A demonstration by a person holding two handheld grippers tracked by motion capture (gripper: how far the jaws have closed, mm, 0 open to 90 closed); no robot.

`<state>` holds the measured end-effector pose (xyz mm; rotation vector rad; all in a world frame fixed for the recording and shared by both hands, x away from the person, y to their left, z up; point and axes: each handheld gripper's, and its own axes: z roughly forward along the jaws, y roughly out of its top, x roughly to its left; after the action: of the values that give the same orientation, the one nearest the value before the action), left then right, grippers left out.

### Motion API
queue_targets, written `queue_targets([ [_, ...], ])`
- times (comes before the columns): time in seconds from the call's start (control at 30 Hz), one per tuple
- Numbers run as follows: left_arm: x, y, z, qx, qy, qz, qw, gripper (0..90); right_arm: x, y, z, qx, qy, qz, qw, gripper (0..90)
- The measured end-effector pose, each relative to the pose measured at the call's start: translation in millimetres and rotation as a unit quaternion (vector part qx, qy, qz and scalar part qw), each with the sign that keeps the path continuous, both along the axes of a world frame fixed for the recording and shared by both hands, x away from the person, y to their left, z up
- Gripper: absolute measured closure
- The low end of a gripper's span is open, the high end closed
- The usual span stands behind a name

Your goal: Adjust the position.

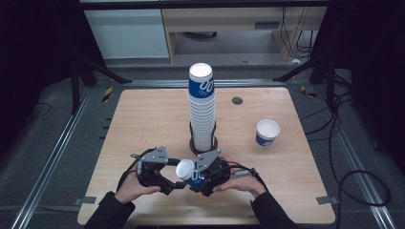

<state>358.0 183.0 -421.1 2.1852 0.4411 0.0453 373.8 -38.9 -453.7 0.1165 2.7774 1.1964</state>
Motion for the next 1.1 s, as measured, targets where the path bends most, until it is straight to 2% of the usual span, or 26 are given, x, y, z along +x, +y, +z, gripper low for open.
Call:
queue_targets([
  [0.2, -1.7, -5.5, -1.9, 0.012, 0.004, -0.012, 0.9998, 14.5, -4.4, 6.1, -2.4, -0.006, 0.007, 0.010, 0.9999, 19.3],
  [0.37, -2.4, -8.8, -4.0, 0.021, 0.010, -0.018, 0.9996, 15.3, -6.2, 10.8, -4.5, -0.015, 0.003, 0.021, 0.9997, 19.3],
  [0.57, -3.4, -11.8, -6.9, 0.031, 0.015, -0.021, 0.9992, 23.5, -8.0, 14.1, -5.4, -0.015, 0.010, 0.026, 0.9995, 19.3],
  [0.77, -3.0, -11.6, -7.8, 0.034, 0.022, -0.023, 0.9989, 24.7, -7.7, 14.9, -6.9, -0.021, 0.007, 0.031, 0.9993, 18.9],
  [0.97, -2.4, -6.9, -4.6, 0.022, 0.017, -0.020, 0.9994, 25.0, -7.9, 12.3, -4.3, -0.010, 0.012, 0.031, 0.9994, 12.4],
  [1.1, -1.0, 0.7, 0.6, 0.005, 0.013, -0.010, 0.9999, 25.0, -5.2, 5.6, 1.3, 0.004, 0.012, 0.014, 0.9998, 8.4],
])
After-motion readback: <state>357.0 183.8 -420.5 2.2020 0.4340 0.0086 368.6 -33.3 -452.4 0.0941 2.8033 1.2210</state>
